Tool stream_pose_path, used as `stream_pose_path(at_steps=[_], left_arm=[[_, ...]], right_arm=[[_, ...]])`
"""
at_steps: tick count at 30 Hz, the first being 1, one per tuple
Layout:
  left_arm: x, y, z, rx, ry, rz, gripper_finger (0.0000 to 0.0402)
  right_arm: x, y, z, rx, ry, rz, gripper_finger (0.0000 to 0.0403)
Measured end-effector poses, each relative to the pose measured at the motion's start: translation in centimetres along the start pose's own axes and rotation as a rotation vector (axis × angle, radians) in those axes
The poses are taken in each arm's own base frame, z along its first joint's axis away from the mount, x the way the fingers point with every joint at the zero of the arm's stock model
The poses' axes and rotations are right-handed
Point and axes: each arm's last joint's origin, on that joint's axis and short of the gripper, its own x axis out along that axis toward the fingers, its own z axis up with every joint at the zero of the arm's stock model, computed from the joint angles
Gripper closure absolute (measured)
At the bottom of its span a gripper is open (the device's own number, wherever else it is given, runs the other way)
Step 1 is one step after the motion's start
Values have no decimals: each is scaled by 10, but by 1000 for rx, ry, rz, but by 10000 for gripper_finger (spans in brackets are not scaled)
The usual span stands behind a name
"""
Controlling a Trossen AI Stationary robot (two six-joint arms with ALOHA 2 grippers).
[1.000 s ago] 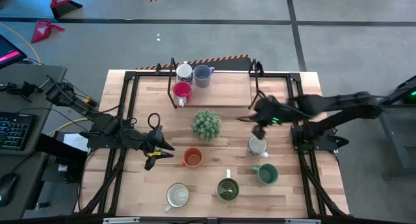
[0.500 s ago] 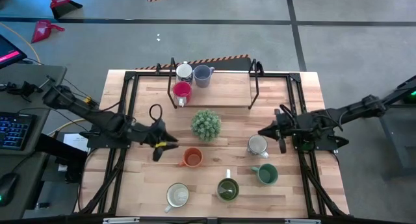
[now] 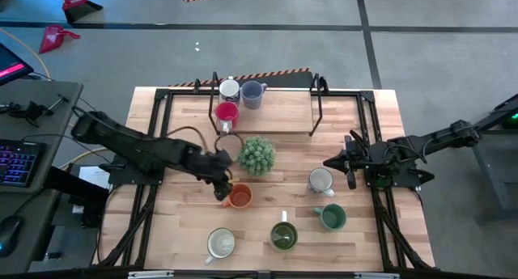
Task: Place coffee mugs
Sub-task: Put the orange mug on the shelf
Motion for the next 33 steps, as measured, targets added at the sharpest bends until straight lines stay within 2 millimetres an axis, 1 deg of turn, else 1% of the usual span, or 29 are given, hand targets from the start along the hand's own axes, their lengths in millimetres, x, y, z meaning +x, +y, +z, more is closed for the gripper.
stream_pose_path(at_steps=[3,7,10,13,17,21,23,27,30,33], left_arm=[[14,-13,8,-9,62,48,248],[38,-24,14,-9,123,81,248],[58,-27,12,-3,171,112,248],[74,-28,10,1,200,144,248],[84,-26,7,-5,224,171,248],[83,-26,8,-18,219,168,248],[80,-26,9,-27,213,164,248],[70,-32,17,-20,189,141,248],[59,-40,27,2,163,135,248],[44,-43,34,38,155,193,248]], right_arm=[[0,-1,-3,12,25,-9,403],[0,-1,-3,8,31,-11,403],[0,-1,-3,-9,32,-10,403],[0,-1,-3,-11,40,11,403],[0,0,-4,-11,52,35,403],[0,0,-4,-20,57,38,403],[0,0,-4,-21,57,38,403],[0,0,-4,-38,60,41,403],[0,0,-5,-49,66,38,403],[0,0,-5,-48,66,38,403]])
